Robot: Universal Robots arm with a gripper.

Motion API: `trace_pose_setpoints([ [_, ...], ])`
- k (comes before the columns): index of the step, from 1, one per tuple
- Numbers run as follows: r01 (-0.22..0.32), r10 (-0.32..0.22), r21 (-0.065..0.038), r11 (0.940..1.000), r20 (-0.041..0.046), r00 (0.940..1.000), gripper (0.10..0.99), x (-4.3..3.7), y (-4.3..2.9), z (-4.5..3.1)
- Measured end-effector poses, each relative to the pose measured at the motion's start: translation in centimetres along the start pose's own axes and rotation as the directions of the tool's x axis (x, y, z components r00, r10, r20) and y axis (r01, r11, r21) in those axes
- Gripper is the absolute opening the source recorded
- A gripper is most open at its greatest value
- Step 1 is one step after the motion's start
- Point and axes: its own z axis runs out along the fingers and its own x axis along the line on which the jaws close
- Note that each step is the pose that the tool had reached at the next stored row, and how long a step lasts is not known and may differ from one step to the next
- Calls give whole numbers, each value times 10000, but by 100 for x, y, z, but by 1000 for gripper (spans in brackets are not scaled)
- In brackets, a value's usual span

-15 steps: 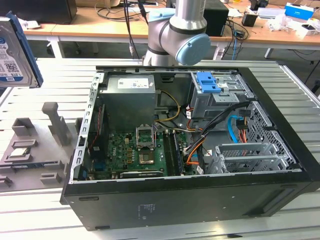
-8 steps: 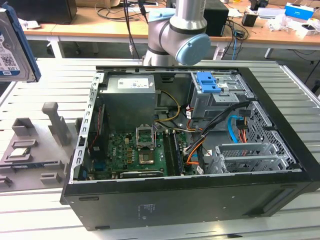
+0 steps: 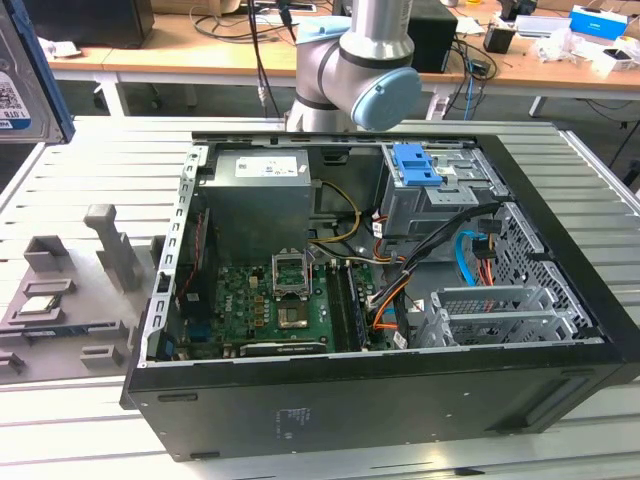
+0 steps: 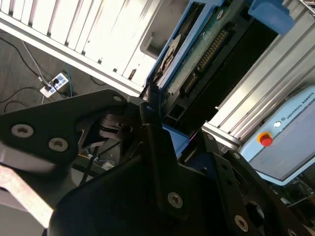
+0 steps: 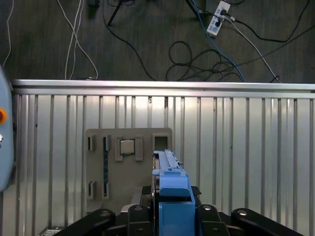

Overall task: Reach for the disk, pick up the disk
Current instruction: 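Pick up the disk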

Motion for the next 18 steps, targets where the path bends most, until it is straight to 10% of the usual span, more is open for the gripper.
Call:
trace_pose_setpoints([
  [18, -2, 2, 1, 10000, 0, 10000, 369, 12, -698, -26],
])
